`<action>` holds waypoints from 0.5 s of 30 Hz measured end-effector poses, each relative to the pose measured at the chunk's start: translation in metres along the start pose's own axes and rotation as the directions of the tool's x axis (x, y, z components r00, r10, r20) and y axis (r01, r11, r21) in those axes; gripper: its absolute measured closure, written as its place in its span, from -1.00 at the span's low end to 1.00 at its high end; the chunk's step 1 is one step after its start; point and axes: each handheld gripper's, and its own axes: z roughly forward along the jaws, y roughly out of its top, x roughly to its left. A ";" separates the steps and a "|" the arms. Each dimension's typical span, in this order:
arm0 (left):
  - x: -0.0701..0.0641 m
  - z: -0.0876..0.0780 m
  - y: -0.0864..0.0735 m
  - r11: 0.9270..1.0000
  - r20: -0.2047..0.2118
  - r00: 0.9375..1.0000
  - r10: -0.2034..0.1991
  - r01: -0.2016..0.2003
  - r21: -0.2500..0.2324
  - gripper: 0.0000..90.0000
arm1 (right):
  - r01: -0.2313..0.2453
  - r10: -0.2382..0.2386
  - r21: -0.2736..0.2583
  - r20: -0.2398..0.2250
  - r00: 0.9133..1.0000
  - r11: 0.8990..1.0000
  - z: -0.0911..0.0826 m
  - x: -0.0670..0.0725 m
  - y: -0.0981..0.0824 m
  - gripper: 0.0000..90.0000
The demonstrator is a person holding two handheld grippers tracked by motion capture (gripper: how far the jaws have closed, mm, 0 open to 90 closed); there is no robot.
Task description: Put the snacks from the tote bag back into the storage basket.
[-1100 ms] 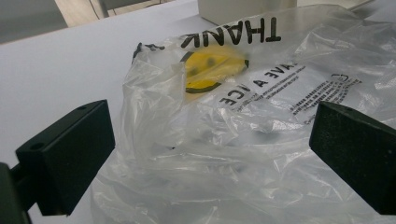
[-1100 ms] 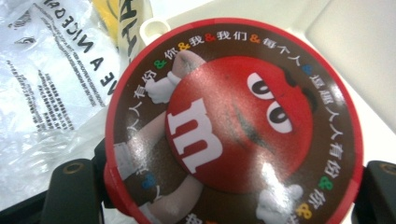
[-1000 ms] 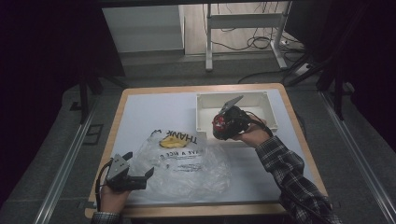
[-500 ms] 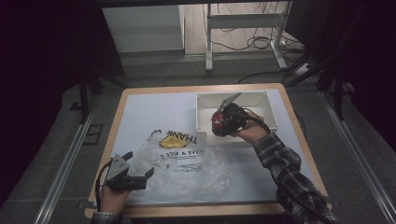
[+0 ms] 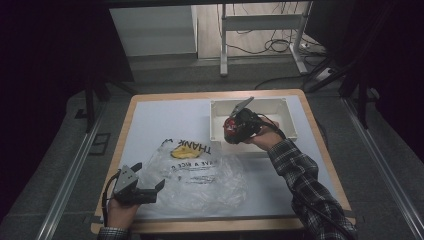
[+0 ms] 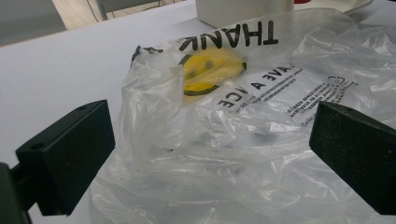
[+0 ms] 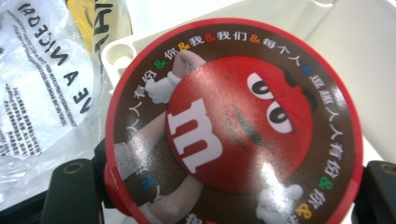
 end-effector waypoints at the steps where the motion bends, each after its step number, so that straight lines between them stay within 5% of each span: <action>1: 0.000 0.000 0.000 1.000 0.000 1.000 0.000 0.000 -0.001 -1.00 | 0.002 -0.002 0.000 -0.003 1.000 1.000 0.002 -0.001 0.001 -0.43; 15: 0.000 0.000 0.000 1.000 0.004 1.000 0.001 -0.001 -0.001 -1.00 | 0.000 0.000 -0.008 0.002 1.000 1.000 0.014 -0.011 0.004 -0.43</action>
